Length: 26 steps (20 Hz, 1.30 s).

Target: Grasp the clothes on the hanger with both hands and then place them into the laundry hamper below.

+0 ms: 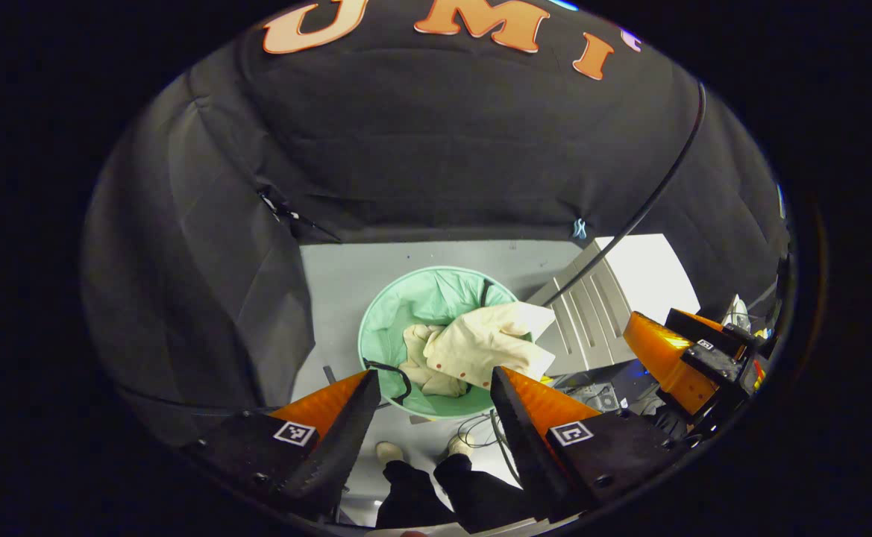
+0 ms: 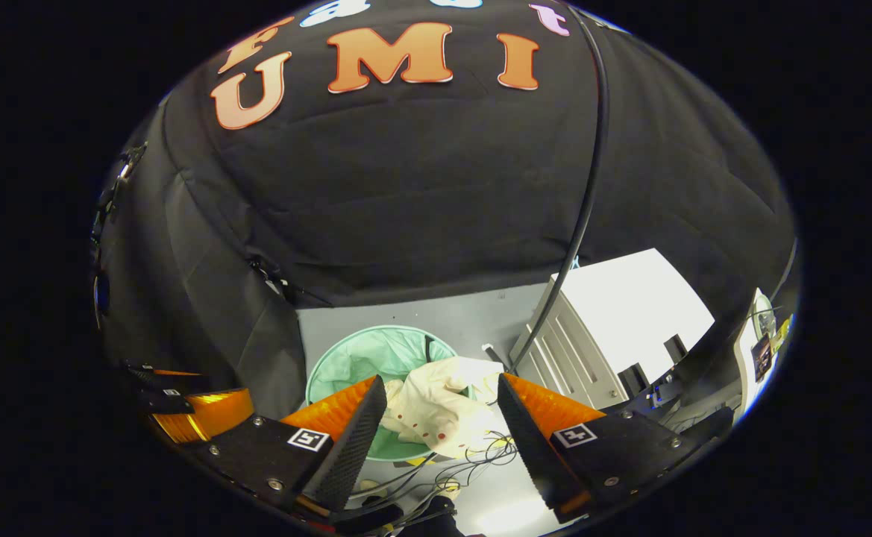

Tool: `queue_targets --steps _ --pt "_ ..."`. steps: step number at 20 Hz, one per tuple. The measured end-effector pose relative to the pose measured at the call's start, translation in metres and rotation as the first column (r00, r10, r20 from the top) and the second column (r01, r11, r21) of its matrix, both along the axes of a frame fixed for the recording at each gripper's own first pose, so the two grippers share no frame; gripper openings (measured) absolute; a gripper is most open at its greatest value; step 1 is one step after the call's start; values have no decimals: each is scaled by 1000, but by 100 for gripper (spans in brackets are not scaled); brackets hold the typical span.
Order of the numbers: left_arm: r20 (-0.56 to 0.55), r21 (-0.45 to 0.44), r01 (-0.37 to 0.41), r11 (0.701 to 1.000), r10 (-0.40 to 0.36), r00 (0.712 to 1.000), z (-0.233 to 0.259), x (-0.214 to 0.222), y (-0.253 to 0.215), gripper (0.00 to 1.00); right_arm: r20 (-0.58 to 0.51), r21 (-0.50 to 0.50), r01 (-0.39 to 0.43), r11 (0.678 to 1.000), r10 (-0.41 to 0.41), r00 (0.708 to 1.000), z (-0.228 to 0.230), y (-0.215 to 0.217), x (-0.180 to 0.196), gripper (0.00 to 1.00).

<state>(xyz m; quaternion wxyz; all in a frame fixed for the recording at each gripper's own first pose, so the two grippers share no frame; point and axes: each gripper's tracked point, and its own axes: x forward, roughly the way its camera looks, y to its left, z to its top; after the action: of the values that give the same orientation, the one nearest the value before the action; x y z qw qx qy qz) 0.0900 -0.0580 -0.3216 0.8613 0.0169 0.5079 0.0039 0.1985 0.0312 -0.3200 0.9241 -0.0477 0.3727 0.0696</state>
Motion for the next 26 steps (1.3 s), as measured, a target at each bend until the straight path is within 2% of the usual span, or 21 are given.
queue_targets --steps 8,14,20,21,26 --pt "185 30 -2 1000 -4 983 83 8 12 98 130 15 -66 998 63 989 84 23 -4 93" --pt "357 11 20 1000 -23 934 169 23 2 98 265 46 -111 993 95 960 163 44 -8 94" --pt "554 25 29 999 -38 831 258 28 -6 100 428 33 -155 987 126 895 258 53 -23 93" --pt "585 28 30 999 -41 810 270 31 -8 95 454 39 -165 986 129 882 271 57 -23 93" --pt "726 49 31 998 -57 685 334 35 -11 98 581 16 -207 978 159 798 337 61 -40 93"
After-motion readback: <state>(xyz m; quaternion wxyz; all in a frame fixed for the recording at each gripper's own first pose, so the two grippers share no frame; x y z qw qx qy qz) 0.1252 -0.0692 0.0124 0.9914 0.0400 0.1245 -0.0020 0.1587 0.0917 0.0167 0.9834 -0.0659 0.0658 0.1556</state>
